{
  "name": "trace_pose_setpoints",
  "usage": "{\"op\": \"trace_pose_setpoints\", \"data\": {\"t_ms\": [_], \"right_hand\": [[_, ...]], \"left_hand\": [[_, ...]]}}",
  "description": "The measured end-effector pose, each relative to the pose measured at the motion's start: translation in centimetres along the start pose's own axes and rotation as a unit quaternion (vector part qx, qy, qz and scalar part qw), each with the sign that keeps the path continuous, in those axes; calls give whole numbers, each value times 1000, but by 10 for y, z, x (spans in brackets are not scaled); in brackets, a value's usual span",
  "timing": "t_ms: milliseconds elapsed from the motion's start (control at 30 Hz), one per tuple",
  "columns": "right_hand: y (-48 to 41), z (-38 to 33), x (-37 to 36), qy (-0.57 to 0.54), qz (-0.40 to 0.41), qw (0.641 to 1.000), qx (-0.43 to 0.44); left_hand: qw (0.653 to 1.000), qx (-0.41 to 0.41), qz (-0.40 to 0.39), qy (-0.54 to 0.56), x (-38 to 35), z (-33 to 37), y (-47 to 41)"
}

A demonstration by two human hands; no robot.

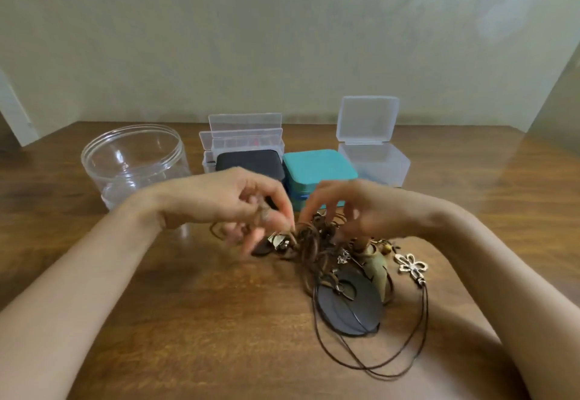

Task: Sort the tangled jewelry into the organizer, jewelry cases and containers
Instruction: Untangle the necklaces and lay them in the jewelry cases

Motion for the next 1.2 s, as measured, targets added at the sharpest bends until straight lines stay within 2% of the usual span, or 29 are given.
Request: {"op": "trace_pose_setpoints", "data": {"t_ms": [33, 67, 133, 233, 333, 400, 500, 600, 667, 700, 767, 833, 900, 1033, 1133, 1200], "right_hand": [[-2, 3, -6, 24, -22, 999, -12], [-4, 4, -9, 31, -9, 999, -7], [-8, 1, -5, 16, 53, 998, 13], [-5, 0, 10, -57, 146, 987, 28], [1, -5, 20, -218, 202, 952, 65], [3, -11, 20, -294, 216, 927, 87], [2, -18, 14, -353, 191, 909, 114], [4, -16, 19, -337, 210, 911, 112], [6, -10, 28, -243, 247, 935, 80], [6, -7, 30, -160, 237, 957, 54], [1, 4, 20, -9, 130, 991, -25], [-1, 16, 5, 56, 41, 994, -82], [-5, 16, -2, 43, 41, 995, -76], [-5, 13, 8, 33, 116, 991, -52], [-1, 8, 19, -103, 155, 982, -20], [1, 0, 22, -177, 177, 968, 15]], "left_hand": [[998, -9, -63, 0, -5, 0, 3], [995, -20, -94, 0, -8, 0, 4], [993, -56, -97, -21, -10, -1, 2], [995, -75, -31, -54, -2, -3, 1], [992, -99, 80, 26, 8, 3, -1], [987, -99, 106, 72, 0, 8, -6], [987, -72, 141, 28, -11, 9, -16], [988, -75, 132, 6, -10, 15, -13], [993, -56, 105, 8, -4, 12, -8], [994, -51, 93, 2, -2, 10, -6], [995, -54, 86, -25, -1, 7, -6], [994, -59, 87, -40, -2, 3, -8], [993, -58, 93, -39, -4, 2, -10], [988, -59, 127, -65, -2, -1, -15], [974, -72, 199, -77, 2, 1, -17], [973, -51, 208, -90, -2, 1, -19]]}}
Point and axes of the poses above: each hand's wrist, its own y-axis away from the middle knuckle, its own x-axis out of the back of the hand, z = x × y, the point moved 5 cm from there along -y, towards the middle knuckle, and after that the axes turned 8 degrees about -y, right-handed, at the moved point
